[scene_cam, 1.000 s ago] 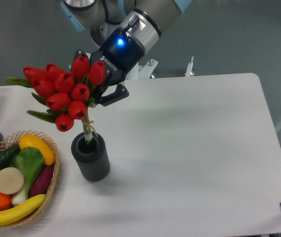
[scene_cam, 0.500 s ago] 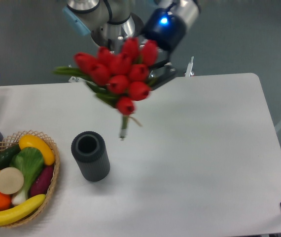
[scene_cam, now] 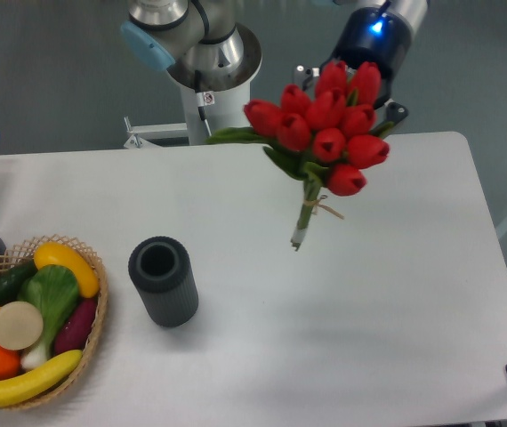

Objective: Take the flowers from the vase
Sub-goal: 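Carry the tulip bunch up and away from the vase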

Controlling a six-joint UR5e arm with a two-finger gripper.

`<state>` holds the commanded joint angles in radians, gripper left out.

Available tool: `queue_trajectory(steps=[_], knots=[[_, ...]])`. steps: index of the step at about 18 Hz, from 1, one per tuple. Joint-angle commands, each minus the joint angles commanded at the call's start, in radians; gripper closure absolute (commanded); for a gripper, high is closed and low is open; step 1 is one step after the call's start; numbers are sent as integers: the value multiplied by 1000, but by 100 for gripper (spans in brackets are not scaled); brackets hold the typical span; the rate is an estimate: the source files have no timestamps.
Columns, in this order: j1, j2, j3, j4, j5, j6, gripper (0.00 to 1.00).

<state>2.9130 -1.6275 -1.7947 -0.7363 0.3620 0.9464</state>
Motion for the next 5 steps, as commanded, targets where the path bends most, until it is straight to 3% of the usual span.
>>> queue_trajectory(steps=[5], knots=[[15,-9,-20,0,-2,38,61]])
